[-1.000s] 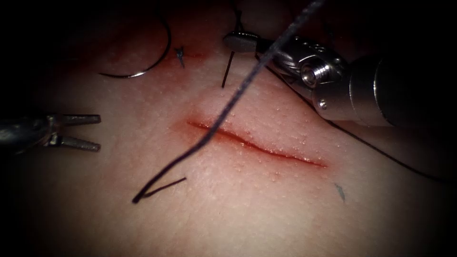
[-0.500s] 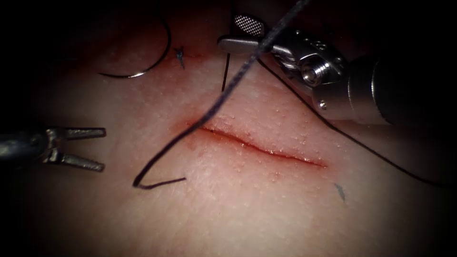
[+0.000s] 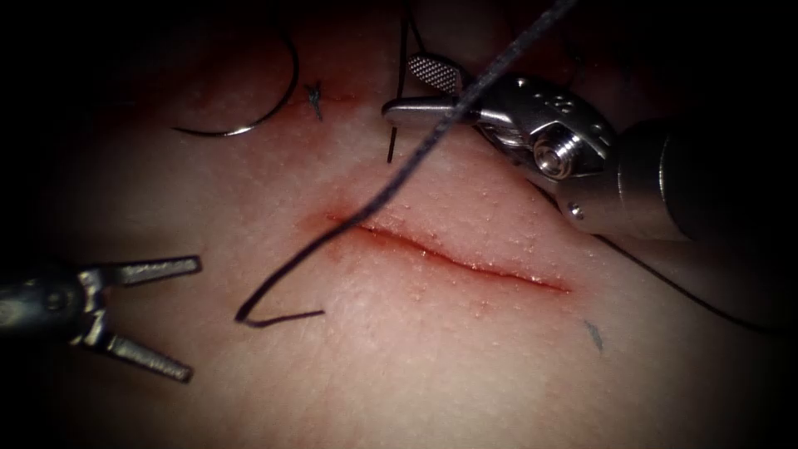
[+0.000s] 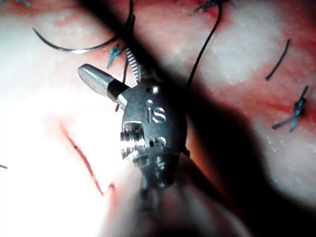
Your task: Wound Closure
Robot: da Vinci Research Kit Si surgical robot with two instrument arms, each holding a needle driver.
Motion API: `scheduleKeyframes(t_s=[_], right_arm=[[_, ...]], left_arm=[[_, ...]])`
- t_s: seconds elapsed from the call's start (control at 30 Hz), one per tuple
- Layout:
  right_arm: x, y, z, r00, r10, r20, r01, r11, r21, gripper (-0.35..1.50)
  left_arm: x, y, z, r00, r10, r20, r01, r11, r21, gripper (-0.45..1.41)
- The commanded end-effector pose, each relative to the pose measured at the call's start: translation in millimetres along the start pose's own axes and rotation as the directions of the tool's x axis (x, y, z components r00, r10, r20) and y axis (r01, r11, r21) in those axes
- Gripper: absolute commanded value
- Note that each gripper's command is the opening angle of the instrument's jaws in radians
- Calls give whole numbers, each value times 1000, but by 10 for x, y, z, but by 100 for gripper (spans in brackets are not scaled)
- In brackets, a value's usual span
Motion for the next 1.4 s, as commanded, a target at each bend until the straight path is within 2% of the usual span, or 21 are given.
scheduleKeyframes(t_s=[0.03,0.2,0.33,0.47,0.57,0.7,0.87,1.0,1.27,1.4], right_arm=[[-8,-4,5,1000,-1,3,1,1000,5,133],[-17,-8,7,1000,-18,17,18,1000,5,128],[-26,-12,12,999,-28,34,28,1000,2,126],[-31,-16,15,998,-35,52,35,999,1,126],[-32,-16,14,998,-36,55,36,999,2,123],[-34,-16,14,998,-39,57,39,999,3,120],[-38,-17,16,997,-43,67,43,999,3,116],[-41,-19,19,996,-47,75,47,999,0,116],[-46,-22,20,995,-52,87,53,999,-5,115],[-48,-22,20,994,-55,92,55,998,-5,113]], left_arm=[[5,1,9,1000,-15,-12,15,1000,8,99],[41,7,10,997,-65,-47,69,995,68,108],[60,6,18,995,-85,-50,91,987,133,109],[73,-3,24,993,-102,-55,110,981,162,111],[89,-6,24,986,-157,-62,166,967,193,108],[96,-3,19,976,-215,-28,215,943,252,101],[105,0,13,970,-244,-16,238,931,277,101],[126,-1,7,960,-280,-6,269,916,297,94],[155,-12,26,955,-298,-11,286,907,310,83],[168,-18,29,956,-293,-11,282,908,309,83]])
